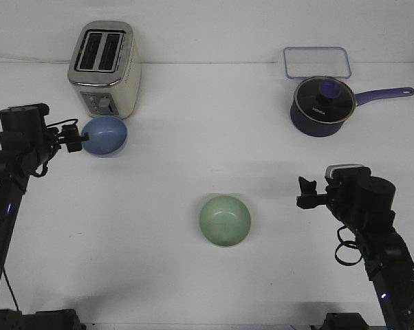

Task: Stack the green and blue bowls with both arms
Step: 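Reach the left gripper to the light blue bowl rim and grasp it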

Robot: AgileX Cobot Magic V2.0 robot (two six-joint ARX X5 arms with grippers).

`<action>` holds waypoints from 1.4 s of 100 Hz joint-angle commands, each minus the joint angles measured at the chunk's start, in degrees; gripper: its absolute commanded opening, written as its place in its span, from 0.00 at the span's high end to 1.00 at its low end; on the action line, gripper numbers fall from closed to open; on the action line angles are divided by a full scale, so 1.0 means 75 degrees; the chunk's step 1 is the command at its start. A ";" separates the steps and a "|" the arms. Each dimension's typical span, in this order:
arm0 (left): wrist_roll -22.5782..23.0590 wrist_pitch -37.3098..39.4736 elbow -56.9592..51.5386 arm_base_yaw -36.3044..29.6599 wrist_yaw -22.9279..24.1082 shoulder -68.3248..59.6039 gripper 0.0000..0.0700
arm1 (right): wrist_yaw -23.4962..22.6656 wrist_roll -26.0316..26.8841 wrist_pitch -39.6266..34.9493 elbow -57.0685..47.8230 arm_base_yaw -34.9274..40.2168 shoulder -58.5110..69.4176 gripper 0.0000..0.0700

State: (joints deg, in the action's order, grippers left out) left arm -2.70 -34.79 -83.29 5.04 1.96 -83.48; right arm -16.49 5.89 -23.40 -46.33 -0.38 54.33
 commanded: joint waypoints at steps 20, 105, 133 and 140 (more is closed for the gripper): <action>0.0303 -0.0204 -0.0781 0.0507 -0.0988 -0.1676 0.11 | -0.0032 0.0052 0.0087 -0.0058 -0.0003 0.0012 0.30; 0.0338 -0.0685 -0.2608 0.0606 -0.1871 -0.4733 0.81 | -0.0029 0.0064 0.0096 -0.0058 0.0000 0.0015 0.30; 0.0501 -0.0711 -0.2614 0.0525 -0.1874 -0.4759 0.98 | -0.0032 0.0064 0.0096 -0.0058 0.0000 0.0015 0.30; 0.0504 -0.0775 -0.2687 0.0525 -0.1877 -0.4756 0.98 | -0.0032 0.0064 0.0096 -0.0058 0.0000 0.0015 0.30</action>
State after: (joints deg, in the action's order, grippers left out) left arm 0.27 -40.25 -101.54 8.88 -11.94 -117.71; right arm -16.51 5.89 -23.27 -46.33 -0.38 54.33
